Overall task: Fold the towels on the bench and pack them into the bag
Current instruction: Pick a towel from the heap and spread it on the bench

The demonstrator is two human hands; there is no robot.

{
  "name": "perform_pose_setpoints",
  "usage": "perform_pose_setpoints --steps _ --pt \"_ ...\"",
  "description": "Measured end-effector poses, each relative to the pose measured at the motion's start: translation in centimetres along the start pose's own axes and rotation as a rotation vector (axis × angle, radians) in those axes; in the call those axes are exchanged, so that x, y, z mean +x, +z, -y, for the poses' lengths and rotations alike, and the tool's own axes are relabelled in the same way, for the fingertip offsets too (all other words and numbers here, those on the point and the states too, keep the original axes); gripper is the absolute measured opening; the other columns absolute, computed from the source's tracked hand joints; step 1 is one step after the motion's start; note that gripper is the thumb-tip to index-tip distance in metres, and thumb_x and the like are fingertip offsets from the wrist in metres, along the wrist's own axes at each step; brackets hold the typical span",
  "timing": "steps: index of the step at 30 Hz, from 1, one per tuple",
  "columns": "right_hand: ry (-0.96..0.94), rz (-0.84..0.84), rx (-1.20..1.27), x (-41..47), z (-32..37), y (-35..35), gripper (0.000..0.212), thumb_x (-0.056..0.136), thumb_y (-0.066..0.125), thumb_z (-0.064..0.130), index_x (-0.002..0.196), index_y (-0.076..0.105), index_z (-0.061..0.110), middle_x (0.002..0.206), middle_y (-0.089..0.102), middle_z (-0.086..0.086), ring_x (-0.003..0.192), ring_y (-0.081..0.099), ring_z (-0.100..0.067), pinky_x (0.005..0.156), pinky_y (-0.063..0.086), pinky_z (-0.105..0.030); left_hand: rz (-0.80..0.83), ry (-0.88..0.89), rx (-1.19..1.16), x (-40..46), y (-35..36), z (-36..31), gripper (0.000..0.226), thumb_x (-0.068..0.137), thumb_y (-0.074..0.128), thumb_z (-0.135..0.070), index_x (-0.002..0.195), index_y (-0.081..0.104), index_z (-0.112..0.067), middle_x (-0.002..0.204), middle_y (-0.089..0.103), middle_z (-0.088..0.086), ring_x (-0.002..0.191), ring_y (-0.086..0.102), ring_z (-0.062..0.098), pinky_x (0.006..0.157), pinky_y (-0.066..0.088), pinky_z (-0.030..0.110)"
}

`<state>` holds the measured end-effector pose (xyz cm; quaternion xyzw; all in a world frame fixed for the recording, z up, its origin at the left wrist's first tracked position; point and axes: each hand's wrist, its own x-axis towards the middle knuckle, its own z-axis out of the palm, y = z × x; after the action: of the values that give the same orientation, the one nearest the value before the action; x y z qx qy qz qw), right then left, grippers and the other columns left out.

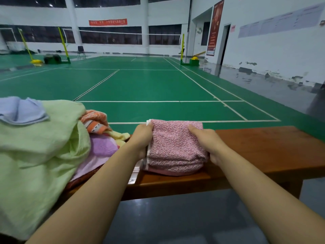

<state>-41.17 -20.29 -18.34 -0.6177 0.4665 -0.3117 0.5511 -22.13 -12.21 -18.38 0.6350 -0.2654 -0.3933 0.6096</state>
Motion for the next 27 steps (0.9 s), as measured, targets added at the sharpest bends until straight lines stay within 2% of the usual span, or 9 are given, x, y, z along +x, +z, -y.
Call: perform_pose_setpoints --steps 3,7,10,13,15,17,20,23,27 --pt "0.131 0.102 -0.028 -0.5 0.3 -0.2 0.055 0.087 0.075 0.045 0.119 0.067 0.001 0.107 0.076 -0.013 0.096 0.073 -0.032 0.095 0.056 -0.050 0.064 -0.194 -0.183 0.0 0.0 -0.4 0.022 0.109 0.041 -0.019 0.112 0.053 -0.001 0.076 0.056 0.010 0.066 0.057 0.025 0.064 0.053 0.040" --pt "0.113 0.141 0.075 -0.9 1.8 -1.0 0.034 0.093 0.072 0.034 0.103 0.069 0.002 0.093 0.077 -0.017 0.078 0.074 -0.032 0.069 0.061 -0.038 0.077 -0.209 -0.151 0.1 0.2 -0.9 0.024 0.109 0.040 -0.019 0.098 0.054 -0.003 0.078 0.059 0.012 0.066 0.059 0.025 0.065 0.056 0.038" --pt "-0.038 -0.021 -0.185 -0.6 0.6 -0.4 0.037 0.092 0.071 0.044 0.103 0.071 0.009 0.100 0.075 -0.013 0.091 0.071 -0.028 0.077 0.055 -0.035 -0.065 -0.079 0.241 1.0 0.3 0.5 0.034 0.107 0.045 -0.030 0.102 0.058 0.002 0.098 0.061 0.018 0.082 0.060 0.029 0.080 0.049 0.039" --pt "-0.162 -0.164 -0.503 -0.4 -0.6 0.0 0.048 0.088 0.067 0.059 0.095 0.070 0.012 0.089 0.066 -0.012 0.090 0.064 -0.032 0.072 0.044 -0.037 -0.217 -0.066 0.807 1.0 0.1 1.3 0.055 0.106 0.036 -0.046 0.134 0.052 -0.001 0.141 0.045 0.027 0.127 0.046 0.041 0.109 0.039 0.045" --pt "-0.216 -0.245 -0.625 -0.5 -0.3 -0.1 0.055 0.086 0.067 0.064 0.063 0.051 0.016 0.068 0.050 -0.002 0.071 0.055 -0.028 0.056 0.033 -0.034 -0.196 -0.001 0.801 0.7 0.2 0.8 0.054 0.108 0.034 -0.043 0.132 0.054 0.001 0.136 0.051 0.026 0.116 0.052 0.036 0.096 0.044 0.039" --pt "-0.232 -0.277 -0.648 -0.5 -0.1 -0.3 0.061 0.088 0.066 0.062 0.058 0.040 0.016 0.059 0.043 0.001 0.060 0.048 -0.024 0.051 0.027 -0.034 -0.145 0.071 0.734 0.4 0.5 0.2 0.046 0.110 0.036 -0.032 0.120 0.058 0.007 0.121 0.061 0.023 0.096 0.057 0.031 0.078 0.040 0.031" --pt "-0.177 -0.186 -0.493 -0.3 -0.1 -0.6 0.055 0.090 0.065 0.058 0.066 0.040 0.016 0.059 0.036 0.002 0.054 0.036 -0.018 0.052 0.023 -0.033 -0.130 0.106 0.789 -0.7 0.9 -0.5 0.038 0.110 0.036 -0.022 0.116 0.056 0.009 0.118 0.061 0.026 0.107 0.058 0.039 0.080 0.040 0.034" --pt "-0.039 -0.057 -0.385 -0.1 -0.2 -1.2 0.050 0.086 0.072 0.057 0.084 0.054 0.011 0.068 0.047 0.001 0.067 0.048 -0.021 0.059 0.033 -0.032 -0.108 0.106 0.866 -0.6 0.6 -0.7 0.040 0.110 0.034 -0.020 0.127 0.054 0.011 0.119 0.062 0.026 0.105 0.059 0.037 0.086 0.044 0.038" --pt "0.021 0.018 -0.907 -0.2 -0.5 -2.1 0.066 0.077 0.068 0.074 0.074 0.063 0.008 0.072 0.067 -0.007 0.068 0.064 -0.028 0.058 0.042 -0.031 -0.128 0.097 1.187 -1.2 -0.2 0.5 0.045 0.107 0.039 -0.034 0.130 0.053 0.003 0.129 0.061 0.022 0.110 0.059 0.036 0.090 0.047 0.038"
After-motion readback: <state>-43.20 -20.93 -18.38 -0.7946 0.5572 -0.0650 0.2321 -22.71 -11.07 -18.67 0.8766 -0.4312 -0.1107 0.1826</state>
